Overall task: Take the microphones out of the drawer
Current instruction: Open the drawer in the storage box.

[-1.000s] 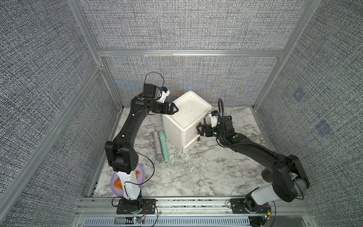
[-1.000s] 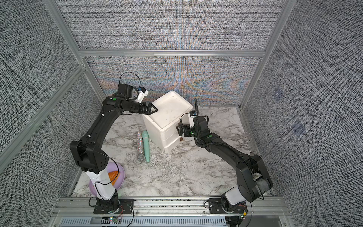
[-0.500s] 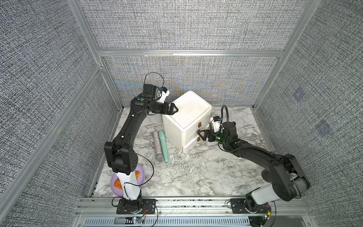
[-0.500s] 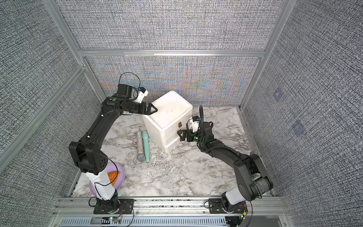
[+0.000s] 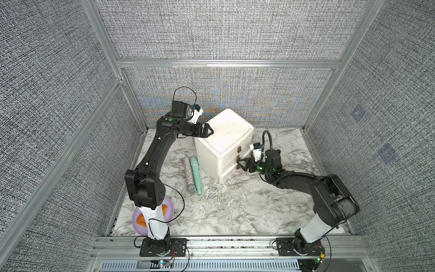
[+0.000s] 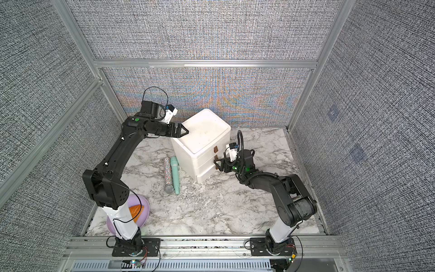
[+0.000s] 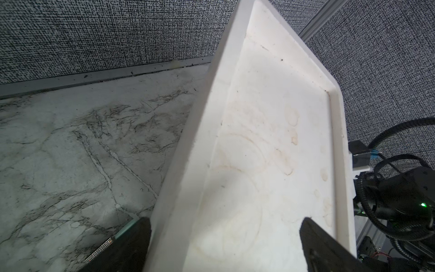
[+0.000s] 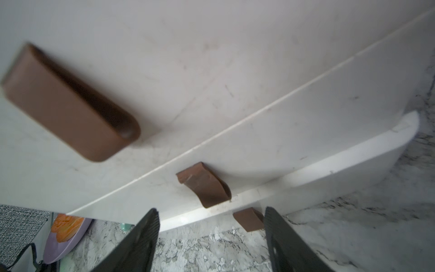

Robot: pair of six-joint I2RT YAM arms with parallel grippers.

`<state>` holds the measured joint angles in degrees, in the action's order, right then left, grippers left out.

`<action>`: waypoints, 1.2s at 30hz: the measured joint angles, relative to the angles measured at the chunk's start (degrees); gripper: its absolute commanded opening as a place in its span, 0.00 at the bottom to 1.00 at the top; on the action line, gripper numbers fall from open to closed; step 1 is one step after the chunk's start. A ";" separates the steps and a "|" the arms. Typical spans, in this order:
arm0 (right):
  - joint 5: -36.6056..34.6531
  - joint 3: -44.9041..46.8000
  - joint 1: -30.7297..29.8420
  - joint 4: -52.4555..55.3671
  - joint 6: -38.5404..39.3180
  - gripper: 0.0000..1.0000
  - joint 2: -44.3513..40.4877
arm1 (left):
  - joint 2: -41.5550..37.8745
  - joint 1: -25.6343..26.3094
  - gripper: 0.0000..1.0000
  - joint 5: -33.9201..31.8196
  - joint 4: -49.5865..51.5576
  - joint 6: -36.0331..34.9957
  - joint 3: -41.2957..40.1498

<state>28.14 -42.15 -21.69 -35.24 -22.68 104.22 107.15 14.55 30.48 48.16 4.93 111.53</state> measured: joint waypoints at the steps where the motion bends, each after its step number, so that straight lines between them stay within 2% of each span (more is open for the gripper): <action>1: 0.26 0.79 -0.07 -1.49 0.52 0.65 0.52 | -0.02 0.00 1.00 0.00 0.00 0.00 0.00; 11: 0.66 1.29 -0.09 -9.57 2.27 0.51 3.48 | -0.33 0.00 1.00 -0.07 0.00 0.02 0.00; 27: 1.86 -2.80 -1.09 -9.92 3.21 0.37 7.08 | -0.37 -0.11 1.00 -0.46 -0.02 0.04 0.00; 36: 1.27 -5.40 -1.49 -7.37 4.15 0.25 8.35 | -0.37 -0.22 1.00 -1.55 -0.28 0.24 0.00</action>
<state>29.41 -47.55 -23.18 -42.61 -18.52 112.57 106.78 14.33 28.93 47.88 5.17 111.53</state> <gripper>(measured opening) 0.271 0.998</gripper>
